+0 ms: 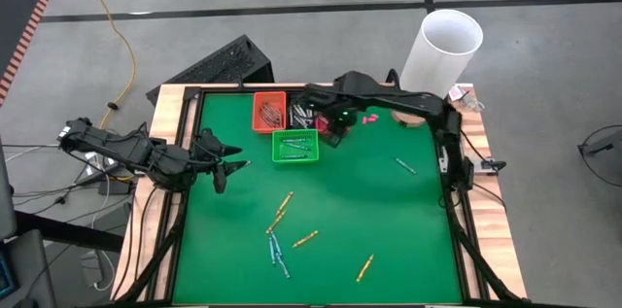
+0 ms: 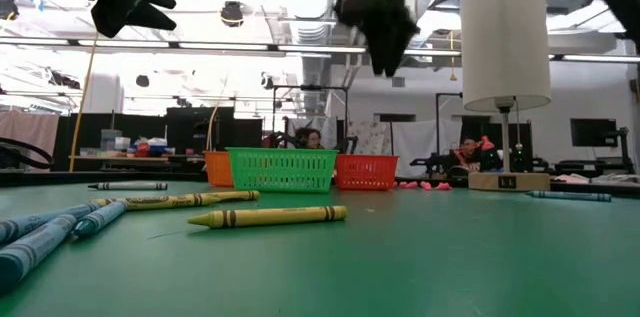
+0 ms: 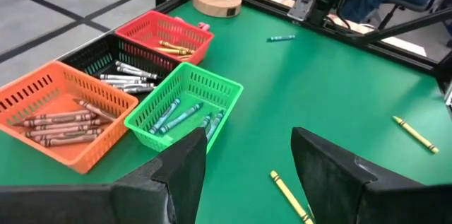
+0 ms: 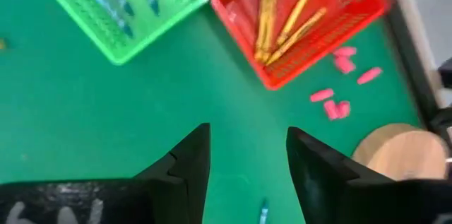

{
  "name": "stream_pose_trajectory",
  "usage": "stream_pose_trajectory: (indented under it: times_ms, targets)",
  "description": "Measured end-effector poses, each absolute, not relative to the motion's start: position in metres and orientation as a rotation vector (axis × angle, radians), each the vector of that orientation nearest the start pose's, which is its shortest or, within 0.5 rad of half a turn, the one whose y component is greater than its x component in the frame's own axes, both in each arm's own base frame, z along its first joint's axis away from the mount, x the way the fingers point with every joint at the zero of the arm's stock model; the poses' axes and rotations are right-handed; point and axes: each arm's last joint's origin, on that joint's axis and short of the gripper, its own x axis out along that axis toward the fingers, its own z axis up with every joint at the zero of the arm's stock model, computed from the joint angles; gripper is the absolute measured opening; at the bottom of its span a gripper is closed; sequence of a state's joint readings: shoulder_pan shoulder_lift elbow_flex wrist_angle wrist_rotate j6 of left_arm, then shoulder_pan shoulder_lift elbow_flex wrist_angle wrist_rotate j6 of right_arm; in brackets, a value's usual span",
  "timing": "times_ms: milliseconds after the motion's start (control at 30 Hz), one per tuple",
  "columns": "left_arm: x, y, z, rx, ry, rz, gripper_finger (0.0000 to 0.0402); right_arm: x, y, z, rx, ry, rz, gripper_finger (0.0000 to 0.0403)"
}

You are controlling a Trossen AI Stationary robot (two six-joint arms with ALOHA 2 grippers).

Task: Sort crayons
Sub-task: Put a red crayon in the orange basket, then put a blue crayon in the green basket

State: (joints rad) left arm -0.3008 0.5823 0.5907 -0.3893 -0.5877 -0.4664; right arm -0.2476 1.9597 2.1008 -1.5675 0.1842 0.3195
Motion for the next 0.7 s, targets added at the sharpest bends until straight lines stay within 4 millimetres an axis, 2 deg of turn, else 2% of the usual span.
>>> stream_pose_trajectory:
  times_ms: [100, 200, 367, 433, 533, 700]
  targets:
    - [0.128, -0.023, 0.277, -0.297, 0.268, 0.356, 0.0197, 0.337, -0.077, 0.361, 0.285, 1.31, -0.557, 0.0172]
    - [0.128, -0.023, 0.277, -0.297, 0.268, 0.355, 0.0197, 0.312, -0.062, 0.359, 0.287, 1.337, -0.617, 0.0166]
    - [0.128, -0.023, 0.277, -0.287, 0.269, 0.351, 0.0197, 0.267, -0.052, 0.329, 0.381, 1.336, -0.748, 0.0162]
    - [0.128, -0.023, 0.277, -0.283, 0.27, 0.35, 0.0197, 0.25, -0.049, 0.311, 0.416, 1.346, -0.78, 0.0162]
    - [0.128, -0.023, 0.277, -0.282, 0.27, 0.35, 0.0197, 0.229, -0.046, 0.284, 0.462, 1.363, -0.847, 0.0162]
    - [0.128, -0.023, 0.277, -0.279, 0.269, 0.354, 0.0197, 0.197, -0.048, 0.252, 0.532, 1.359, -0.983, 0.0162]
